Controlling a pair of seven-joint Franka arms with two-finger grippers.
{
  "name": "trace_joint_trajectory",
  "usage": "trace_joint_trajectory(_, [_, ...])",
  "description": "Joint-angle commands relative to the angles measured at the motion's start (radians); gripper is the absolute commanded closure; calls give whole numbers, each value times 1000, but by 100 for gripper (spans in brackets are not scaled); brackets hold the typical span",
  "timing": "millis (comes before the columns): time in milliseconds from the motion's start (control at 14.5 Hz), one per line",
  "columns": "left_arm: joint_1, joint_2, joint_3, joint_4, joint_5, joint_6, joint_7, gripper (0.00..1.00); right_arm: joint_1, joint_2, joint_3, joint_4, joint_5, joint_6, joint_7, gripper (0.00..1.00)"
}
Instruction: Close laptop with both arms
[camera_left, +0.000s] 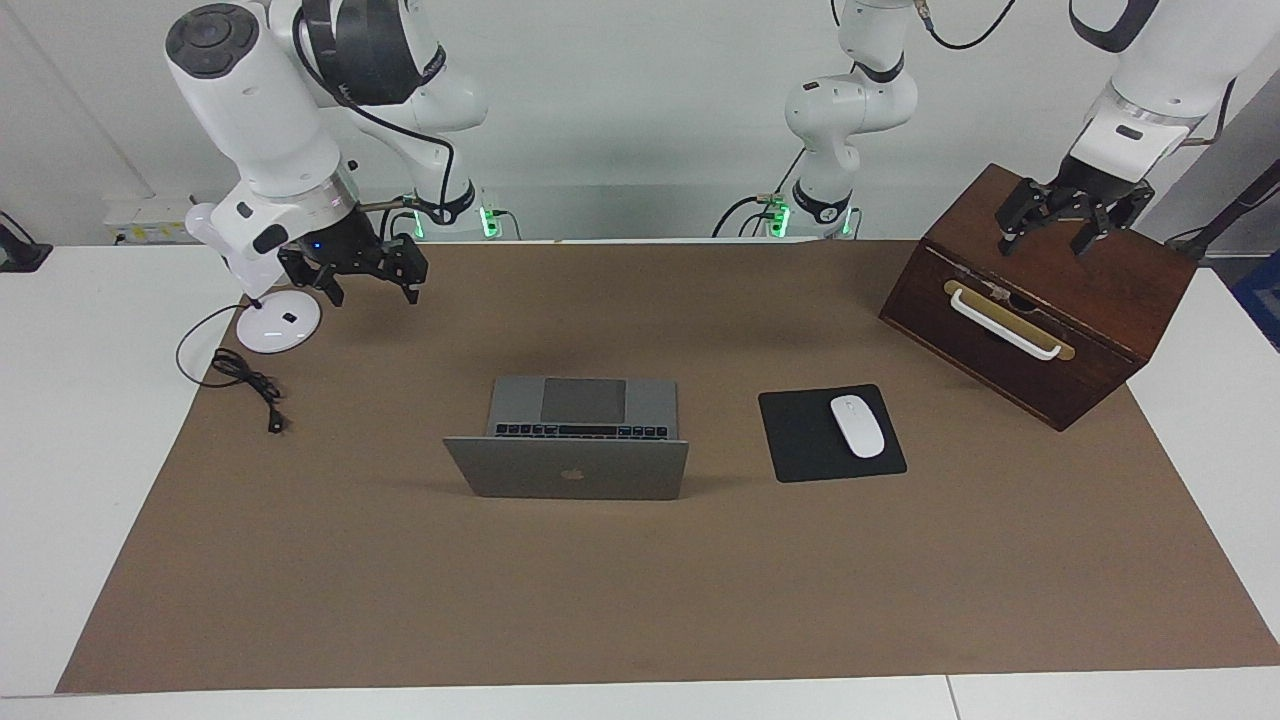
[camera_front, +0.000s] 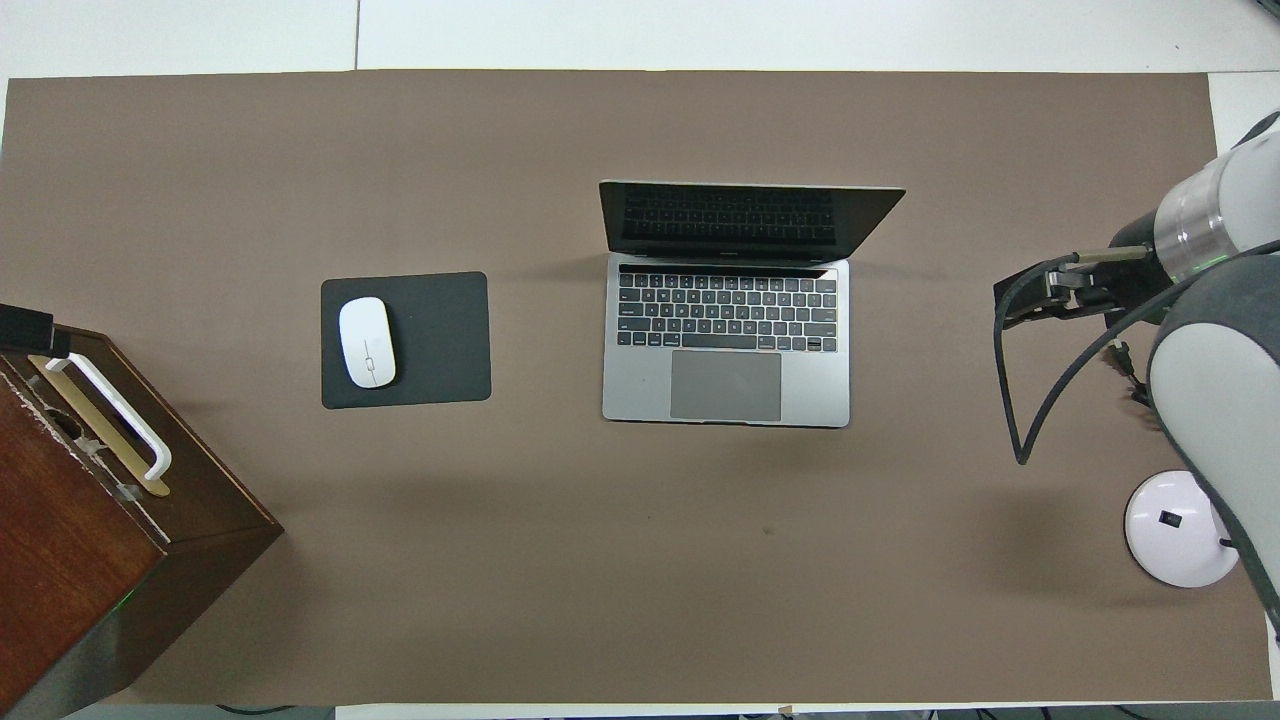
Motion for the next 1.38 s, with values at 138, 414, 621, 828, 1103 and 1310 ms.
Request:
trace_joint_trajectory(138, [4, 3, 4, 4, -11, -2, -1, 0, -7, -8, 5, -6, 11, 16, 17, 0])
trace_joint_trajectory(414, [4, 3, 4, 4, -11, -1, -1, 0, -13, -14, 5, -11, 11, 16, 17, 0])
trace_joint_trajectory(621, [1, 3, 4, 4, -10, -1, -1, 0, -7, -13, 5, -10, 15, 26, 5, 0])
trace_joint_trajectory(828, [-3, 3, 4, 4, -10, -4, 1, 0, -5, -13, 5, -10, 15, 30, 0, 4])
trace_joint_trajectory(1103, [-10, 0, 4, 4, -10, 2, 1, 0, -16, -8, 4, -2, 16, 30, -35, 27])
trace_joint_trajectory(1310, [-10, 0, 4, 4, -10, 8, 1, 0, -8, -4, 5, 6, 13, 30, -51, 70])
